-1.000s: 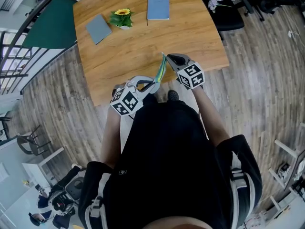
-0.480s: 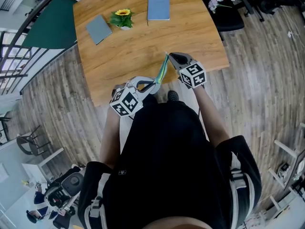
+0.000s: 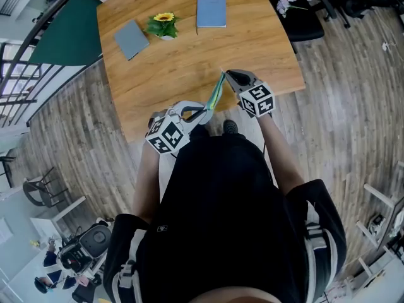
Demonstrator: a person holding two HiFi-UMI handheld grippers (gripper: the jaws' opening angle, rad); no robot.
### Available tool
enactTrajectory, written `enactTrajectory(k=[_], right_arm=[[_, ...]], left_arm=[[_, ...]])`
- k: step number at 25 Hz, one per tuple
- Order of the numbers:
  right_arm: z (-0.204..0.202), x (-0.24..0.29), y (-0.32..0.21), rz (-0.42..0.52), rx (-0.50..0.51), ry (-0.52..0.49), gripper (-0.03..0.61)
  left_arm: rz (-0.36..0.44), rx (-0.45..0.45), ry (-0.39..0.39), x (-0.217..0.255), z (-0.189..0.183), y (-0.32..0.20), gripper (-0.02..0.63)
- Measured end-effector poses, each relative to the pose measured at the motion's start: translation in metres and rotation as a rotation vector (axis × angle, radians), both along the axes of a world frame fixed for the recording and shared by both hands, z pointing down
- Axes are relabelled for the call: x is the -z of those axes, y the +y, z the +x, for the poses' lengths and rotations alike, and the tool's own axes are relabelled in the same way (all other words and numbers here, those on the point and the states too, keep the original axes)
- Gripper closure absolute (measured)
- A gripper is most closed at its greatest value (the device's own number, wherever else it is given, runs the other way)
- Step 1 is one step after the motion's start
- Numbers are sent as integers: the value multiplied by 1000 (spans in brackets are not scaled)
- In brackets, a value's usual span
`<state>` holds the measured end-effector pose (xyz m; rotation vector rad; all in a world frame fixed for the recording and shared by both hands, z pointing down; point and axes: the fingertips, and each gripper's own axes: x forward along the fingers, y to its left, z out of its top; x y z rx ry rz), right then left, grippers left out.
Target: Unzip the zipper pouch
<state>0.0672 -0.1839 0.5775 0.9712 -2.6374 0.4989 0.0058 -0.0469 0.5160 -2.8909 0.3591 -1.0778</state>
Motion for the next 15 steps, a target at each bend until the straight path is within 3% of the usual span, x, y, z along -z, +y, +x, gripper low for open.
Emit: enactTrajectory(k=[15], right_arm=[[-24, 4, -8, -24, -9, -31, 529]], left_arm=[[5, -13, 52, 8, -33, -15, 609]])
